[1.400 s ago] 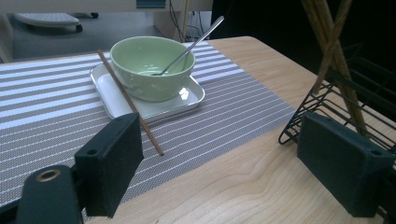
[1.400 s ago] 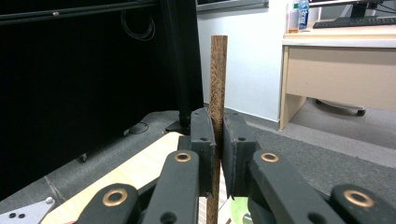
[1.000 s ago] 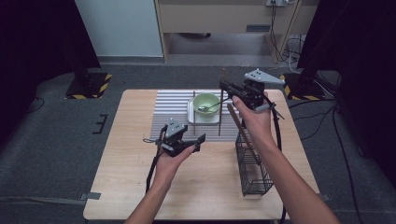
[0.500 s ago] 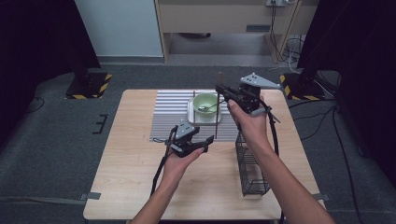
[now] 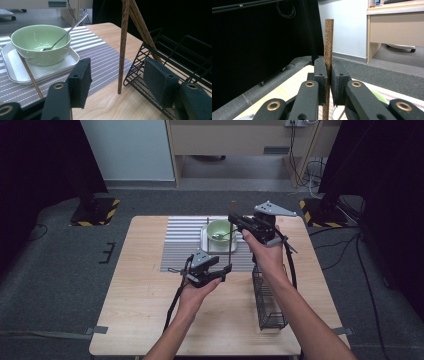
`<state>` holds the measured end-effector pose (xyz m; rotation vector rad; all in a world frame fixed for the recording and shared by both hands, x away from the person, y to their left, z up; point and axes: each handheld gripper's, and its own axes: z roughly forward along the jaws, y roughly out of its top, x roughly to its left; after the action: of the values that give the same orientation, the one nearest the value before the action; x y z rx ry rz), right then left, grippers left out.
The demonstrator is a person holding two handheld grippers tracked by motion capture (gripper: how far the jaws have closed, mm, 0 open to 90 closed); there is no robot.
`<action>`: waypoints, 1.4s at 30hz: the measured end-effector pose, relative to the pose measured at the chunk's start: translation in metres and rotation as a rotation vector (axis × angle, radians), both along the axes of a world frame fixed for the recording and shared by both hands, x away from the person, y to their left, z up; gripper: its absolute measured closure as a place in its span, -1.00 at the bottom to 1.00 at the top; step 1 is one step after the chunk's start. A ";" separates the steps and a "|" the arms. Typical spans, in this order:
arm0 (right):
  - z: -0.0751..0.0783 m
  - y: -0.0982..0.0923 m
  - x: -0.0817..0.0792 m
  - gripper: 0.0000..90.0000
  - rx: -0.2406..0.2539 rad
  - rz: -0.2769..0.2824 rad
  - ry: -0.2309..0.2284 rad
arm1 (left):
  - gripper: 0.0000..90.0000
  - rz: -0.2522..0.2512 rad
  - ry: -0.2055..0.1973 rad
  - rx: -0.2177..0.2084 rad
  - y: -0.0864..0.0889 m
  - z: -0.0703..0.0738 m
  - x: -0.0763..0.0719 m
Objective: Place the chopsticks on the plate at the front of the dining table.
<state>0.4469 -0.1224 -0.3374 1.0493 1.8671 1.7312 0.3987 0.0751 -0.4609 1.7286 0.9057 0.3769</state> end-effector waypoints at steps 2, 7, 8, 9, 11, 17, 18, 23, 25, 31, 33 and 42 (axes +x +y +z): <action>0.000 0.000 0.000 0.88 -0.001 0.003 0.001 | -0.03 -0.008 -0.001 -0.001 -0.002 -0.001 0.001; 0.001 0.000 0.000 0.88 0.004 0.006 0.008 | 0.07 -0.017 0.011 0.008 -0.007 -0.004 0.003; 0.002 0.000 0.000 0.88 0.006 0.007 0.010 | 0.11 -0.020 0.015 0.011 -0.008 -0.005 0.003; 0.002 -0.001 0.000 0.87 0.009 0.008 0.012 | 0.14 -0.018 0.018 0.017 -0.009 -0.007 0.004; 0.003 -0.001 0.000 0.87 0.011 0.016 0.017 | 0.22 -0.018 0.019 0.029 -0.011 -0.010 0.005; 0.003 -0.001 -0.002 0.88 0.007 0.025 0.025 | 0.46 -0.021 0.033 0.019 -0.012 -0.015 0.005; 0.003 -0.001 -0.001 0.87 0.011 0.025 0.026 | 0.48 -0.025 0.033 0.019 -0.012 -0.016 0.004; 0.005 -0.002 -0.001 0.87 0.022 0.024 0.028 | 0.56 -0.025 0.035 0.028 -0.013 -0.017 0.002; 0.006 -0.002 0.000 0.87 0.027 0.026 0.034 | 0.59 -0.024 0.031 0.049 -0.014 -0.018 0.002; 0.004 -0.002 0.000 0.88 0.021 0.029 0.037 | 0.74 -0.026 0.033 0.031 -0.012 -0.017 0.001; 0.004 -0.002 0.001 0.87 0.024 0.029 0.038 | 0.77 -0.030 0.036 0.030 -0.011 -0.017 0.002; 0.003 -0.002 0.002 0.87 0.024 0.030 0.044 | 0.91 -0.032 0.035 0.046 -0.009 -0.017 0.000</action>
<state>0.4491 -0.1247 -0.3345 1.0821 1.9025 1.7657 0.3990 0.0658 -0.4774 1.7949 0.8998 0.3498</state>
